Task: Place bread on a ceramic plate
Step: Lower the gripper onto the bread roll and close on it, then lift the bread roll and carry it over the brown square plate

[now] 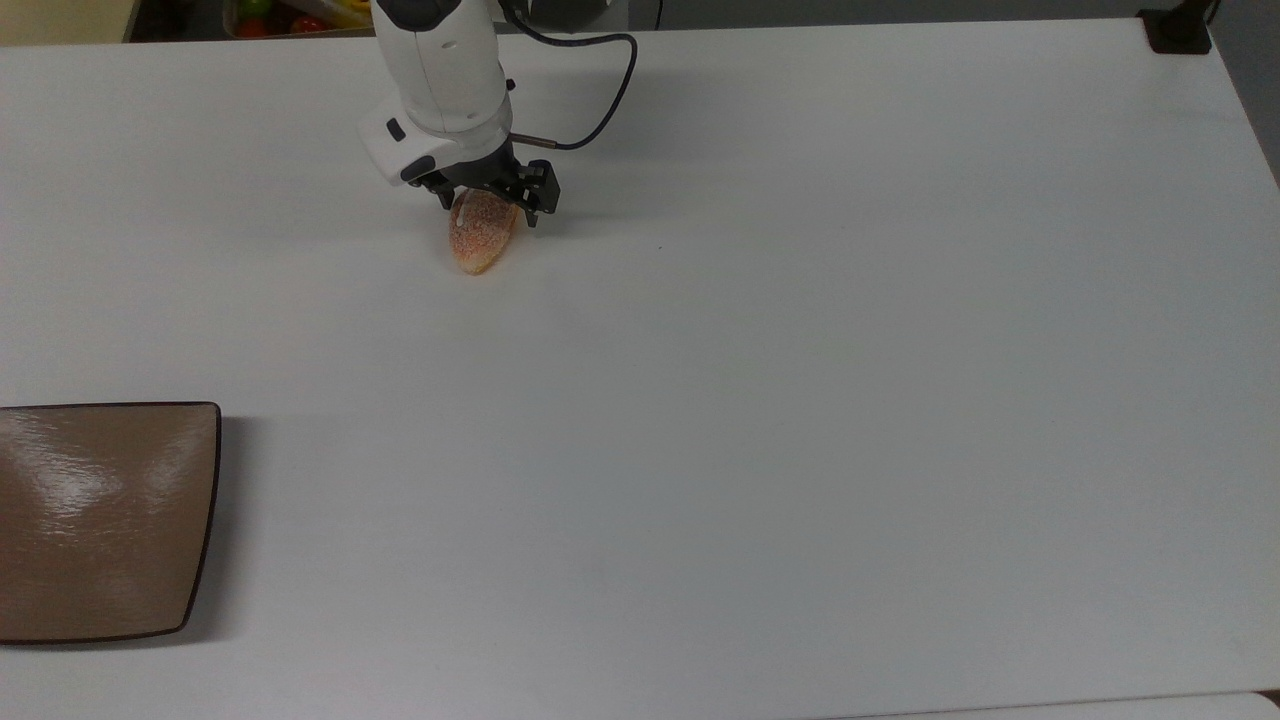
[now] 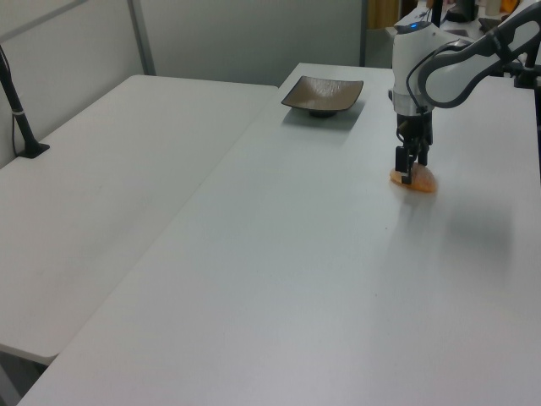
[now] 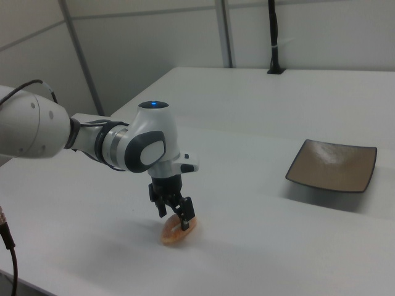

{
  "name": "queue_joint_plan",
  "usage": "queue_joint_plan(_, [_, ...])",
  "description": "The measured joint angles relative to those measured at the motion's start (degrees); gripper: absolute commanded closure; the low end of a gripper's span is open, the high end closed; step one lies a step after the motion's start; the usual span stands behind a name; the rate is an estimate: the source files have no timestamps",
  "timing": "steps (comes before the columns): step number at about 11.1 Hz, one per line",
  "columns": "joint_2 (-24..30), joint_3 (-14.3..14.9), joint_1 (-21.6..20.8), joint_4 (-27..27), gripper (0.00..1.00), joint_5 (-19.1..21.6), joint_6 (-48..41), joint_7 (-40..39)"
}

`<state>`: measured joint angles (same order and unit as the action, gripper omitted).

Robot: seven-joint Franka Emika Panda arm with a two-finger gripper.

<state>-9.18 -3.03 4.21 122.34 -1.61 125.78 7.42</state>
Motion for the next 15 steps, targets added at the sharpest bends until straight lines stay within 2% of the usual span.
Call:
queue_joint_plan(1, [-0.08,0.00,-0.01,0.00,0.44,-0.35,0.00,0.00])
queue_joint_plan(2, [-0.24,-0.01,-0.01,0.00,0.57,-1.10,0.01,0.02])
queue_joint_plan(3, [-0.37,-0.01,-0.01,0.00,0.64,-1.50,0.04,0.05])
queue_joint_plan(4, [-0.43,-0.01,-0.01,0.00,0.67,-1.59,0.06,0.07])
queue_joint_plan(11, [0.34,0.00,0.31,-0.91,0.68,-1.62,0.07,0.15])
queue_joint_plan(15, [1.66,0.29,2.83,-5.72,0.68,-1.63,0.47,-0.81])
